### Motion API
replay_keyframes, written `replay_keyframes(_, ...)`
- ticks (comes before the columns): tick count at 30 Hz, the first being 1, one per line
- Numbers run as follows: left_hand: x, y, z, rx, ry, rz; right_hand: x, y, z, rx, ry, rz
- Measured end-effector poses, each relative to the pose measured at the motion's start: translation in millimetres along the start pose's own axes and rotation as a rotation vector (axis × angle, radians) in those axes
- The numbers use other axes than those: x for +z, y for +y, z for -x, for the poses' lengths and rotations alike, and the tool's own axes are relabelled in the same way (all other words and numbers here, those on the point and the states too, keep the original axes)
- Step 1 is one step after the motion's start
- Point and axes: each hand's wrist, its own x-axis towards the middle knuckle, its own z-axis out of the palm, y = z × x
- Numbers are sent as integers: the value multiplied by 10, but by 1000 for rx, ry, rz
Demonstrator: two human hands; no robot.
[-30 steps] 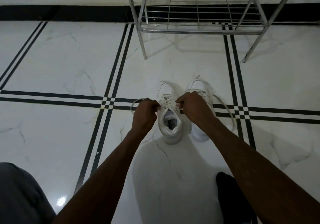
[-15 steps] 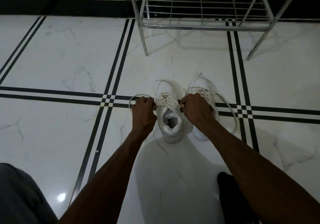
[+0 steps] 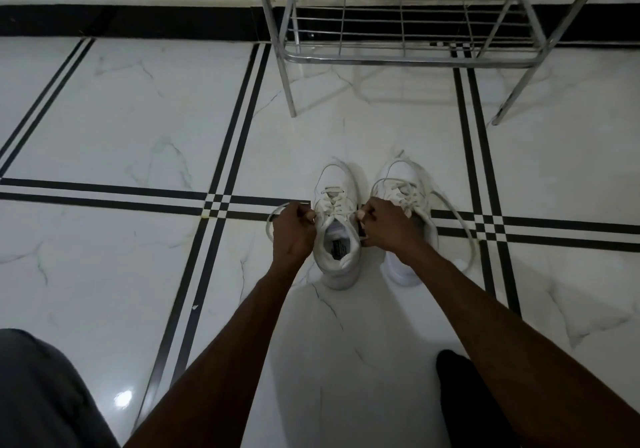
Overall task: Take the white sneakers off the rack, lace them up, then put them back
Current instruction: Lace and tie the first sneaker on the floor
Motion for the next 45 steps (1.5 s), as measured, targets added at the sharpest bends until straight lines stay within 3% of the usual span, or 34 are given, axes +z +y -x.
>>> replay_keyframes(8, -49, 57, -14, -19, -21, -6, 88, 44, -41, 84, 63, -62)
replay_keyframes(14, -267, -25, -162, 24, -222, -185, -161, -68, -18, 44, -62, 14)
replay_keyframes(16, -374, 1, -206, 13, -287, -139, -329, -155, -27, 17, -54, 8)
replay_keyframes(23, -402, 406, -166, -5, -353, 390, -277, -427, -43, -2, -127, -576)
replay_keyframes(30, -295, 443, -230, -19, -286, 551, -141, -373, -62, 9, -105, -909)
replay_keyframes(38, -270, 342, -188, 157, -310, 391, -150, -382, -139, -128, -70, -603)
replay_keyframes(45, -286, 368, -229, 310, -338, 186, -87, -437, -183, 45, 10, -652)
